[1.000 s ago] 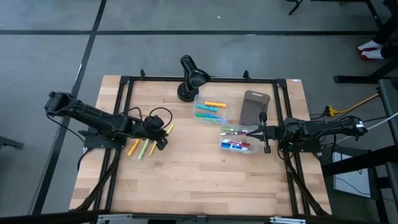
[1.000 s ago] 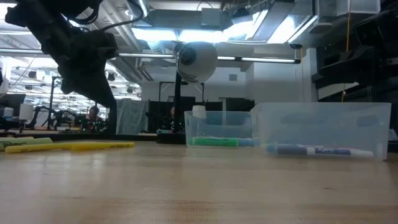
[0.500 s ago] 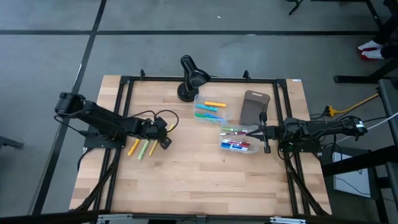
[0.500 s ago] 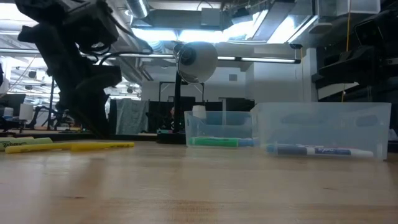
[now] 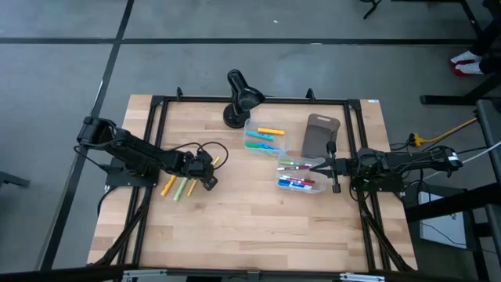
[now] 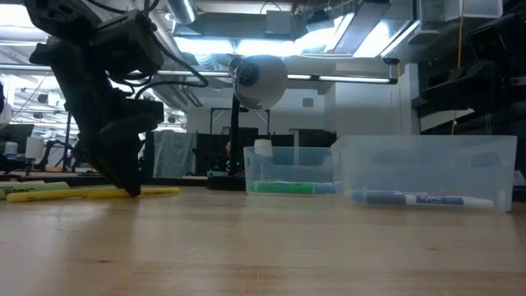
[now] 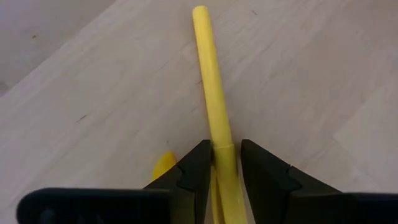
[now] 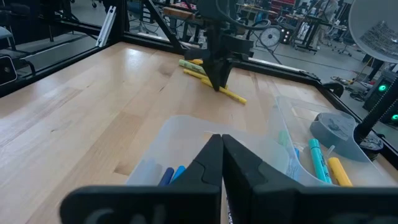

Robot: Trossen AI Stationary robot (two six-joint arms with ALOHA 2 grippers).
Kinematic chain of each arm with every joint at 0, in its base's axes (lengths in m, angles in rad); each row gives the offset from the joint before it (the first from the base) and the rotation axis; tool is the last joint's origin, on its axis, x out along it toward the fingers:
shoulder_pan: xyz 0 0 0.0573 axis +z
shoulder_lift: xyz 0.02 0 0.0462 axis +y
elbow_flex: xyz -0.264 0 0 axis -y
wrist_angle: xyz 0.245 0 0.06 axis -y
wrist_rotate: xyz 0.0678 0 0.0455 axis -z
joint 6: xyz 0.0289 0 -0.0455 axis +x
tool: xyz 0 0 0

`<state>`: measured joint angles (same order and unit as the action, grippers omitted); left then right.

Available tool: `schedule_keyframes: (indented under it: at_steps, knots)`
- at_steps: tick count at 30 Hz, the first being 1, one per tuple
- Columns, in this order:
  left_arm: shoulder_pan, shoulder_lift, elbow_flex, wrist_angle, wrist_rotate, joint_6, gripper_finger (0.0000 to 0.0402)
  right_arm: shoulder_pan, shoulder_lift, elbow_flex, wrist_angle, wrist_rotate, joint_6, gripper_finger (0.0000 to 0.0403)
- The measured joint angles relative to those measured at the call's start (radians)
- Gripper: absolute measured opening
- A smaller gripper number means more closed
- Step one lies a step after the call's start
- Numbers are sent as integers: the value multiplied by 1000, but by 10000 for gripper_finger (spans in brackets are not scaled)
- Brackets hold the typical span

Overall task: Pick & Place Markers
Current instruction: Put the right yellow pen into the black transparent bin

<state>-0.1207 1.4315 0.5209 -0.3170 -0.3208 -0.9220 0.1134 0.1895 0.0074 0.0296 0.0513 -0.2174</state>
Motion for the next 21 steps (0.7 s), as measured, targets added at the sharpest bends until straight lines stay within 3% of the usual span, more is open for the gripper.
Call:
schedule_keyframes:
  at_steps: [4,10,21]
  knots:
    - [-3,3,-1,-1,-9,20,79,0,0,0,0,0,0,7]
    - [-2,9,46,-55,-7,88,31,0,0,0,0,0,0,7]
    - [-1,11,133,-37,-20,219,28,0,0,0,0,0,0,7]
